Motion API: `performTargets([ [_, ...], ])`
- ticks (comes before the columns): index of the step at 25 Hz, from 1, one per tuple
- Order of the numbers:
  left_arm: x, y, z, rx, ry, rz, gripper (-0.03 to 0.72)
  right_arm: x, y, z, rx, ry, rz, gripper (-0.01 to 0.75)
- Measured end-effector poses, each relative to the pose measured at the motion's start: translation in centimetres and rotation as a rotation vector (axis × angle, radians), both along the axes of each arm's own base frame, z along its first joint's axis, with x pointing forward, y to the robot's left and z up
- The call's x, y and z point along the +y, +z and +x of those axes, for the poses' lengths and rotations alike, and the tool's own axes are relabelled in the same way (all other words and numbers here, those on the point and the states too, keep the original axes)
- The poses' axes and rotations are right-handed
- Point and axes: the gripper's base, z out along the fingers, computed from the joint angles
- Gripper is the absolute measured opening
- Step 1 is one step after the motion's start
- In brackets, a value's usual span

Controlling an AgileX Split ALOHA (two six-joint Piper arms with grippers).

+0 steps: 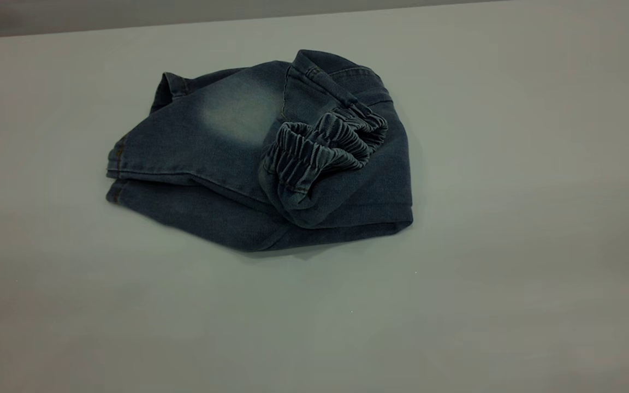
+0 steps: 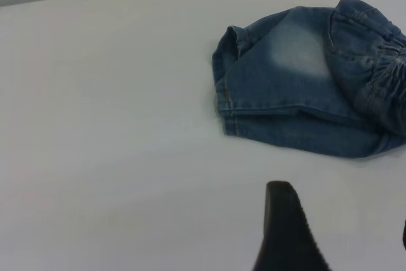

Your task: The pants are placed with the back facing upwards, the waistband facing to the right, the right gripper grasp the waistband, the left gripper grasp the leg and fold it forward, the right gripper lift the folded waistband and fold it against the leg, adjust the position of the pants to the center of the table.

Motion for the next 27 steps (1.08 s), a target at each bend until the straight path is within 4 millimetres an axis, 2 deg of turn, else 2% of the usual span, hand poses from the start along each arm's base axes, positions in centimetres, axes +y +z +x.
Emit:
performTargets([
  [27,0.0,0.0,0.0,0.0,0.0,0.0,0.397,0.0,-0.25,0.05,0.017,0.012,-0.024,0.552],
])
